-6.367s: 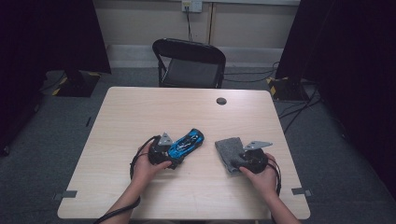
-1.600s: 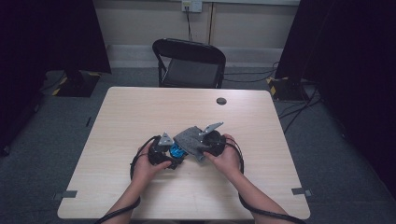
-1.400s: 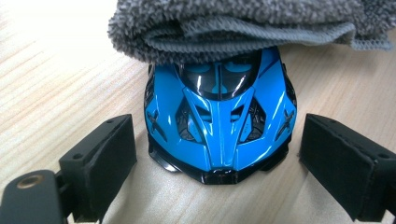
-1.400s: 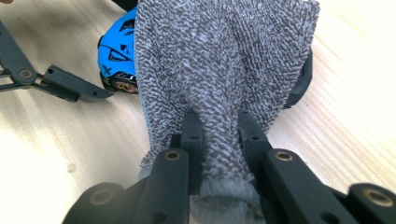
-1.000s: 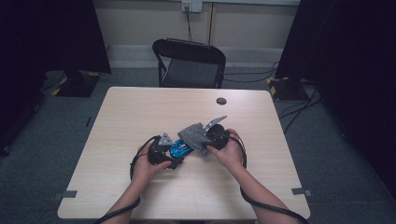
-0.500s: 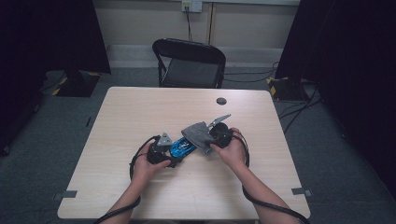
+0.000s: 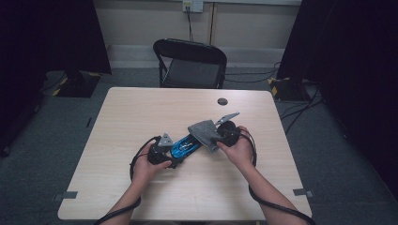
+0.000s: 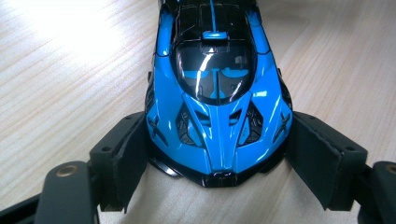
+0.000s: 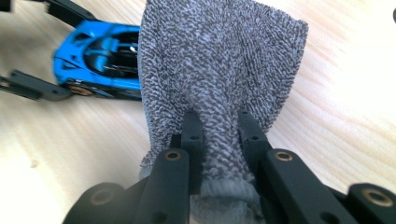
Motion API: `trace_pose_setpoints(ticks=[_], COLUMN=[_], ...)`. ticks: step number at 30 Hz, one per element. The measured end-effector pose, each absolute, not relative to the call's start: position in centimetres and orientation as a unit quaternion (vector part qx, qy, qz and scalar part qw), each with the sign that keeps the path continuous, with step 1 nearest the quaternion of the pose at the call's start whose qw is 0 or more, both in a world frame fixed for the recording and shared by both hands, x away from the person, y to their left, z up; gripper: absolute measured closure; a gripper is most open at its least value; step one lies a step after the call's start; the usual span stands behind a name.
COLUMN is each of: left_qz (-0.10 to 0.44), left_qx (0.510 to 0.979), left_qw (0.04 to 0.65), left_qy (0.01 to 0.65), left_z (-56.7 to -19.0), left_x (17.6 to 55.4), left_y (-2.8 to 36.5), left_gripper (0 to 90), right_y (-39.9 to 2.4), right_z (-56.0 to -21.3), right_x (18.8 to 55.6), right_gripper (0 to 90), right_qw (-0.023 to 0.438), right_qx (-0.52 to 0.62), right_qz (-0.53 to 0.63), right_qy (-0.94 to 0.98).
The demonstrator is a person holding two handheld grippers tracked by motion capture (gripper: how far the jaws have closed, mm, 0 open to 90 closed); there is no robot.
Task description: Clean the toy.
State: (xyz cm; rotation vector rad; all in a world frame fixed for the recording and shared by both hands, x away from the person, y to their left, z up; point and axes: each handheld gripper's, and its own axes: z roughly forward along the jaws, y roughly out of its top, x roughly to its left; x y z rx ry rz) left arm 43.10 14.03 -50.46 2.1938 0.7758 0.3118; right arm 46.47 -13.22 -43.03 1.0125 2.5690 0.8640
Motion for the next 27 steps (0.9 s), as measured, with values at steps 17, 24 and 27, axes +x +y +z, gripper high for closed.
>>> trace_pose_setpoints(ticks=[17, 24, 27], left_qz=[0.123, 0.123, 0.123], left_qx=[0.862, 0.861, 0.861], left_qw=[0.387, 0.388, 0.388], left_qy=[0.304, 0.306, 0.306], left_z=[-50.5, -50.5, -50.5], left_x=[43.1, 43.1, 43.1], left_y=[14.0, 14.0, 14.0], left_gripper=[22.9, 22.9, 22.9], right_y=[-8.8, -8.0, -8.0], right_z=[-42.9, -44.2, -44.2], right_x=[42.1, 41.7, 41.8], right_gripper=[76.9, 76.9, 76.8], right_qw=[0.106, 0.090, 0.093], right_qx=[0.246, 0.229, 0.228], right_qz=[0.301, 0.288, 0.284], right_qy=[0.915, 0.926, 0.927])
